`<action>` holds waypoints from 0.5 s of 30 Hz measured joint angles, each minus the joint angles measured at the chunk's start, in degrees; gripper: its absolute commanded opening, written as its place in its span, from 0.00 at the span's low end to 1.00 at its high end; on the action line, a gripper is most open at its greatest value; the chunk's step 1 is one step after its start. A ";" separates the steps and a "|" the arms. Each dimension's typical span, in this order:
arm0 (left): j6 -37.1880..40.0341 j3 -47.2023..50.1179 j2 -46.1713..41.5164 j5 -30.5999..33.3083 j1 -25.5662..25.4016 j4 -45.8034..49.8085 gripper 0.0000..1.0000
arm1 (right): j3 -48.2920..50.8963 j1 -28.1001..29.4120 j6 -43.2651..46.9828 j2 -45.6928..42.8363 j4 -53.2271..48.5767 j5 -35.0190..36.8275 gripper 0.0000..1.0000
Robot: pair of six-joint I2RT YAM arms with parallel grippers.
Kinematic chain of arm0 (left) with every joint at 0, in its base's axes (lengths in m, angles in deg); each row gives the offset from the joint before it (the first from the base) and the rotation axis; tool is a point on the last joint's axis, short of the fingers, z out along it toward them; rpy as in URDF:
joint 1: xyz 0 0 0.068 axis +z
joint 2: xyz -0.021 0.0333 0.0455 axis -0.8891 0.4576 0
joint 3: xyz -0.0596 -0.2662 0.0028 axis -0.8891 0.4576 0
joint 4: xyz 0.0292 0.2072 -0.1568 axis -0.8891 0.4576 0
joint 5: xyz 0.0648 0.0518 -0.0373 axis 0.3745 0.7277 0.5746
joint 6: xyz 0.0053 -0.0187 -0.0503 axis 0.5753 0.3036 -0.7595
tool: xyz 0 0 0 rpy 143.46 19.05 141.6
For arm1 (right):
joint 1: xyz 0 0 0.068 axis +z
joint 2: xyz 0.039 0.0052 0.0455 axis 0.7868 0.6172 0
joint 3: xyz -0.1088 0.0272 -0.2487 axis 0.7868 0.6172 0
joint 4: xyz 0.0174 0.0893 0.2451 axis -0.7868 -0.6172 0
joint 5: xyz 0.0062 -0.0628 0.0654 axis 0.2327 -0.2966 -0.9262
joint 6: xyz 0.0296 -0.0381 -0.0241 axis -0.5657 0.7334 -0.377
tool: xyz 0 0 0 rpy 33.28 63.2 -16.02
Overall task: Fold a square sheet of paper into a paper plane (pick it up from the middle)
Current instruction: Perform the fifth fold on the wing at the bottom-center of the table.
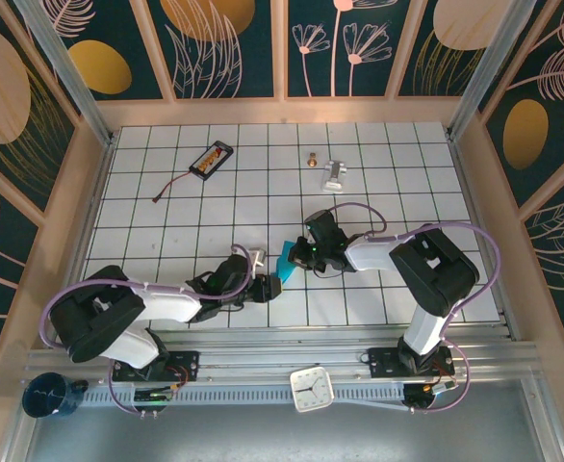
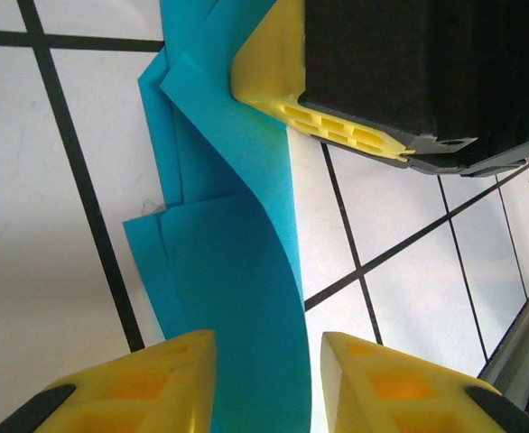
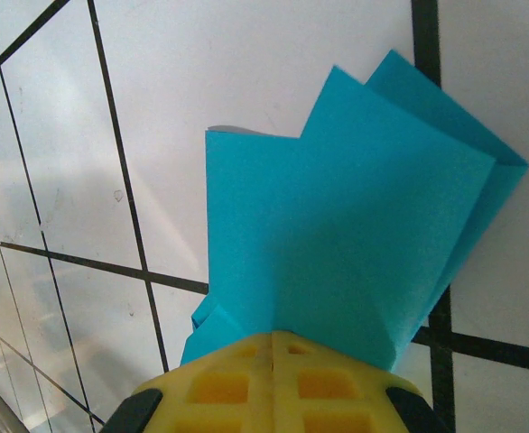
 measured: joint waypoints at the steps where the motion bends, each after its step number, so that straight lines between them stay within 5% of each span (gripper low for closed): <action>1: 0.44 -0.13 -0.55 0.13 0.00 0.70 0.38 | -0.02 0.00 0.00 0.00 0.00 0.00 0.06; 15: 4.33 -3.23 -1.81 0.55 0.00 4.87 0.27 | -0.02 -0.04 0.02 0.00 0.02 -0.04 0.05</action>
